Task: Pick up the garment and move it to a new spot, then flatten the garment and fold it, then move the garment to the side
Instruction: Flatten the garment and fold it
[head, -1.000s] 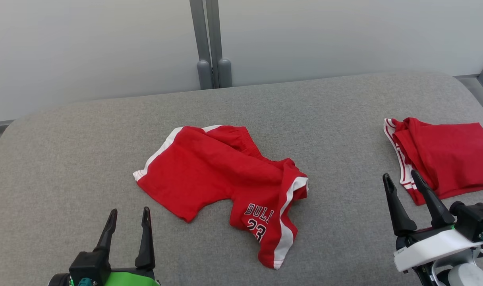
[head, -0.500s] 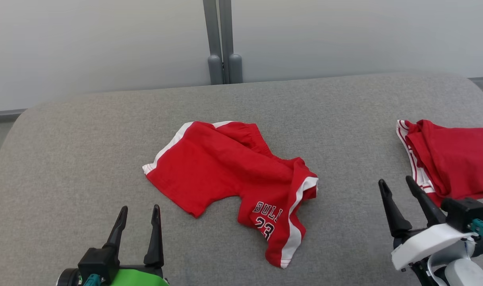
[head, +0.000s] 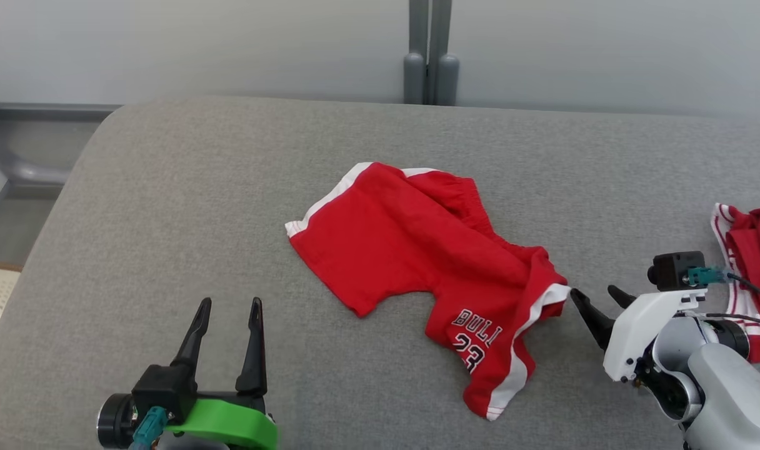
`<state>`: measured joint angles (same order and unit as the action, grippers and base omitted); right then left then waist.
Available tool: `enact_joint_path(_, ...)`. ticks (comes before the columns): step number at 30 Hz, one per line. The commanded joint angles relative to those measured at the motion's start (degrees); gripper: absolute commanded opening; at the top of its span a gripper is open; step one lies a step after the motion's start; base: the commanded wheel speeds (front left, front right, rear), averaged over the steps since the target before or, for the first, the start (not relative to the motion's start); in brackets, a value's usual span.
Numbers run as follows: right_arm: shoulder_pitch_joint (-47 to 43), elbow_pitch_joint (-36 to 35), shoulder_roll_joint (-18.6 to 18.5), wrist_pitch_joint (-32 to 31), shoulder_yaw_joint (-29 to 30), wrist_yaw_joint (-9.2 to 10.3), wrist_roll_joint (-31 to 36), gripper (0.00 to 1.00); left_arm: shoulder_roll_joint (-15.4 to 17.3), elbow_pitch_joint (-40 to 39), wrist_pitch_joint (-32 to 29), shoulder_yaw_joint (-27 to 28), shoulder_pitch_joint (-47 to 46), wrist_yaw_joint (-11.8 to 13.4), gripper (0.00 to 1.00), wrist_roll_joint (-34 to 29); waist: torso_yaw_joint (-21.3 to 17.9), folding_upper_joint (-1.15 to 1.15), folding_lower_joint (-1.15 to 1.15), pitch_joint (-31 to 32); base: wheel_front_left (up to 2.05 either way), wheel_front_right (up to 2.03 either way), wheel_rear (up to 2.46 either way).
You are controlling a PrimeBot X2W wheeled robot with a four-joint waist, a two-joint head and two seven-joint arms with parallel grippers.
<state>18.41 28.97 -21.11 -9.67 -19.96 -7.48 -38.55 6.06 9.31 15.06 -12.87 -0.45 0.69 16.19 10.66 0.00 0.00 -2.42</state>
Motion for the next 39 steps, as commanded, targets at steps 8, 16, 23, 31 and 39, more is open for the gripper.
enact_joint_path(8, 4.5, 6.2, 0.1, -1.0, -4.7, -0.03, -4.0, 1.00, -0.6, 0.4, 0.1, 0.1, -2.0, -0.2, 1.00, -0.7, 6.9, 0.00, 0.00, -3.7, 0.00, 0.00, 0.00)
enact_joint_path(16, 6.6, 10.7, 0.0, 0.3, -8.2, -0.03, -6.5, 0.35, -0.9, 0.8, 0.1, 0.3, -2.2, -0.2, 1.00, -0.7, 7.1, 0.00, 0.00, -3.9, 0.00, 0.00, 0.00)
enact_joint_path(23, 9.4, 10.0, -3.0, 5.4, -9.3, -0.02, -8.4, 0.00, -0.7, 1.3, 0.1, 0.6, -1.3, -0.5, 1.00, -0.4, 4.0, 0.00, 0.00, -2.4, 0.00, 0.00, 0.00)
enact_joint_path(31, 11.6, 12.2, -9.5, 7.5, -7.2, -0.02, -8.2, 0.00, -1.1, 1.7, 0.1, 0.2, -1.9, -0.8, 1.00, -0.2, -0.2, 0.00, 0.00, -2.9, 0.00, 0.00, 0.00)
enact_joint_path(39, 11.8, 16.4, -11.6, 9.3, -5.5, -0.02, -6.6, 0.34, -1.0, 2.1, 0.1, -0.2, -3.2, -0.9, 1.00, -0.7, -2.2, 0.00, 0.00, -4.9, 0.00, 0.00, 0.00)
